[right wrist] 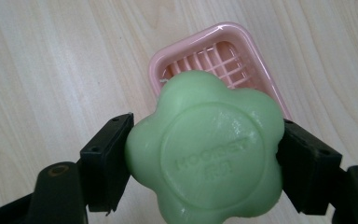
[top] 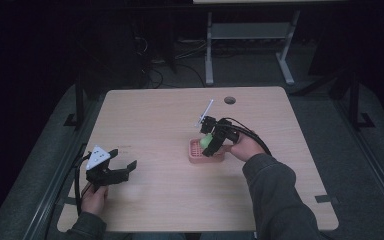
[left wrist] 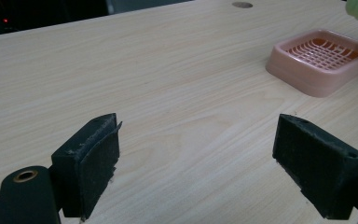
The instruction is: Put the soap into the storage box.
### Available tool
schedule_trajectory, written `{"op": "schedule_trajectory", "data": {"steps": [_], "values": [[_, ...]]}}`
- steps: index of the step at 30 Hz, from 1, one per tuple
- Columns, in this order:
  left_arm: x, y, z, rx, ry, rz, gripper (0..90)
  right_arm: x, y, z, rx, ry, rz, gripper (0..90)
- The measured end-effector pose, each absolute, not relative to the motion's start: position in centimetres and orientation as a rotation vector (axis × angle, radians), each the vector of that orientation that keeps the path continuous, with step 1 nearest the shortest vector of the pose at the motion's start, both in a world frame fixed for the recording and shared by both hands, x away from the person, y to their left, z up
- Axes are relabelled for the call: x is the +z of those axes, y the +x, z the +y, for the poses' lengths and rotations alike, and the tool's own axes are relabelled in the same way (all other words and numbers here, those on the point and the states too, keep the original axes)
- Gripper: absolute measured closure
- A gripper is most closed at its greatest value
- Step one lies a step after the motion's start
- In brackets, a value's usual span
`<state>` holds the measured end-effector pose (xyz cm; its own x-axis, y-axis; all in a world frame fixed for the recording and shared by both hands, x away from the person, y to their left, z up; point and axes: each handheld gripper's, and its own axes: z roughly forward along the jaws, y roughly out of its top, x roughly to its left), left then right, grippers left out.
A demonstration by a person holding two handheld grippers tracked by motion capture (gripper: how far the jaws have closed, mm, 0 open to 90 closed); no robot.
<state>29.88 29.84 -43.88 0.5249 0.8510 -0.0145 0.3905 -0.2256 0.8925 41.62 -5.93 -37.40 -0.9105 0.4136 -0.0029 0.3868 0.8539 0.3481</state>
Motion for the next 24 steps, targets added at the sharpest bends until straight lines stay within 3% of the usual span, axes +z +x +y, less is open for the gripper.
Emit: {"op": "schedule_trajectory", "data": {"steps": [24], "values": [[-43.9,29.9,29.9,0.601,1.813,1.033,14.1,-39.3,43.5,-5.4,0.509,0.704,2.956,25.5]]}}
